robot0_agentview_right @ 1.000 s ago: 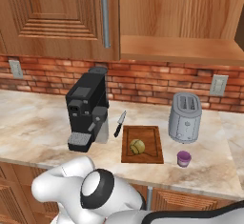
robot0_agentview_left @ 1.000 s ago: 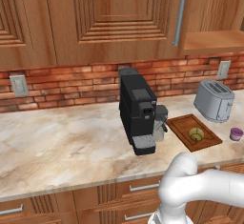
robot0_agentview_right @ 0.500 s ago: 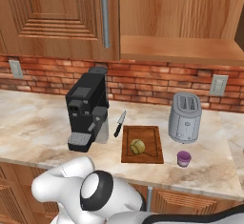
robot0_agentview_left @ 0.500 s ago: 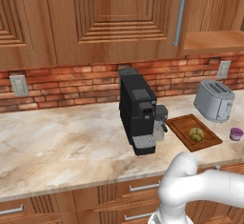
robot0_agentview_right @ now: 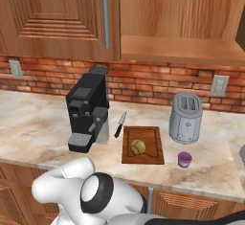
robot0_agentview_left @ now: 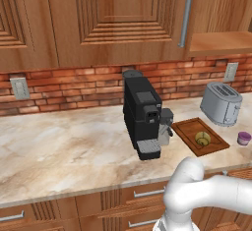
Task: Pick the bread, place it on the cutting board, pick the jam, place it on the counter, and close the cabinet.
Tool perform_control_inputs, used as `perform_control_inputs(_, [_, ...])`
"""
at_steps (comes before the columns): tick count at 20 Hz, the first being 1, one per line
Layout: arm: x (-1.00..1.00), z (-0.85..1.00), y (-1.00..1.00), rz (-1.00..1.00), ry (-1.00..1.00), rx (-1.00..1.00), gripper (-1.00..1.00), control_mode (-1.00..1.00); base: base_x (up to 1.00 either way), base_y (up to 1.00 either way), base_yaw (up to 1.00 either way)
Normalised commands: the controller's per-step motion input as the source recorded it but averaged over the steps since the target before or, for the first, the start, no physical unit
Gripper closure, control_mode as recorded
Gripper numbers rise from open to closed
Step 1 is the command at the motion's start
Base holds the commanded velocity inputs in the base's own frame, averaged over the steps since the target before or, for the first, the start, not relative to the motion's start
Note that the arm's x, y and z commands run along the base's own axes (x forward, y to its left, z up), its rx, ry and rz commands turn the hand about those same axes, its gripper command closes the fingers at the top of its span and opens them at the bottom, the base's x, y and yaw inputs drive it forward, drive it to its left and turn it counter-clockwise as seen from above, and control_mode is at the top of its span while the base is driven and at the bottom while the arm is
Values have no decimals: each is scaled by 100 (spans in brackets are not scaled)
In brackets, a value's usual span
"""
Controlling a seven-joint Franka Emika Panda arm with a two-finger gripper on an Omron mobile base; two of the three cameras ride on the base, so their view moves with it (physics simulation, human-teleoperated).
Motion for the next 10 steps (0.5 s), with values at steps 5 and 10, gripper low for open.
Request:
perform_control_inputs(5, [4,-10,8,10,2,0,-100,-100,0,0,0])
perform_control_inputs(10, [8,-9,9,10,2,0,-100,-100,0,0,0])
